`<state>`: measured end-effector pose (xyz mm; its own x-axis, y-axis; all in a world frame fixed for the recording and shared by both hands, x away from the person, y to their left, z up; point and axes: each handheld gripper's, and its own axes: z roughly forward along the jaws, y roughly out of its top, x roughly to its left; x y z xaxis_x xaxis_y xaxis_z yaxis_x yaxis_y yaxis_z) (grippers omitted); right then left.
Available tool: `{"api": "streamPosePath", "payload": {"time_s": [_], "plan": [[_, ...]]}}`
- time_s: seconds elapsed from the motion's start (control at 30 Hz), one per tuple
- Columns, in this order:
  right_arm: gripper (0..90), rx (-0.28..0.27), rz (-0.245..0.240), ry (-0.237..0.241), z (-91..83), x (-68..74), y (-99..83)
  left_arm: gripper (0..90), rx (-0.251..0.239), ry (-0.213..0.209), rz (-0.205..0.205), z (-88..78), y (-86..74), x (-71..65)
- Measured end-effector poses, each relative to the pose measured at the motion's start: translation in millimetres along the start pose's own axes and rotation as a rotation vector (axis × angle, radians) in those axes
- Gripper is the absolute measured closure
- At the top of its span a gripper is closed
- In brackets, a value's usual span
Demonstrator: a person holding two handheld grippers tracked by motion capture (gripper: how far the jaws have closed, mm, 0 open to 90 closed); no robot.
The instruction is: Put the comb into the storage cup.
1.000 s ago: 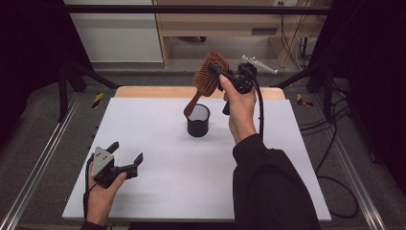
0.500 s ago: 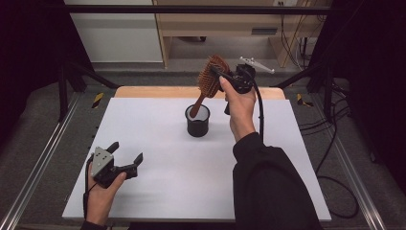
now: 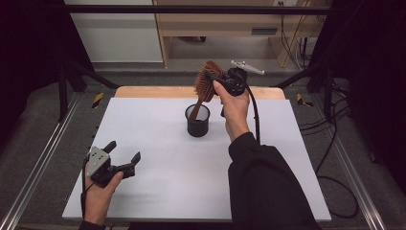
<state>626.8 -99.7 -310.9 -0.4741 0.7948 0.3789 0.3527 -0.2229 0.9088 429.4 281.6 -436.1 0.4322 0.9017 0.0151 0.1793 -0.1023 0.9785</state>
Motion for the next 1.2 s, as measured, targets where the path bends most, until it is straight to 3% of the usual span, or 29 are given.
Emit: {"api": "streamPosePath", "payload": {"time_s": [0.63, 1.2], "plan": [[52.8, 0.075, 0.006, -0.016, 19.5, -10.8, -23.2, 2.7, 0.012, -0.010, 0.007, 2.0, -1.0, -2.6], [52.6, 0.098, 0.017, -0.010, 25.6, -12.4, -32.2, 2.7, 0.013, -0.010, 0.007, 2.6, -1.4, -2.1]]}}
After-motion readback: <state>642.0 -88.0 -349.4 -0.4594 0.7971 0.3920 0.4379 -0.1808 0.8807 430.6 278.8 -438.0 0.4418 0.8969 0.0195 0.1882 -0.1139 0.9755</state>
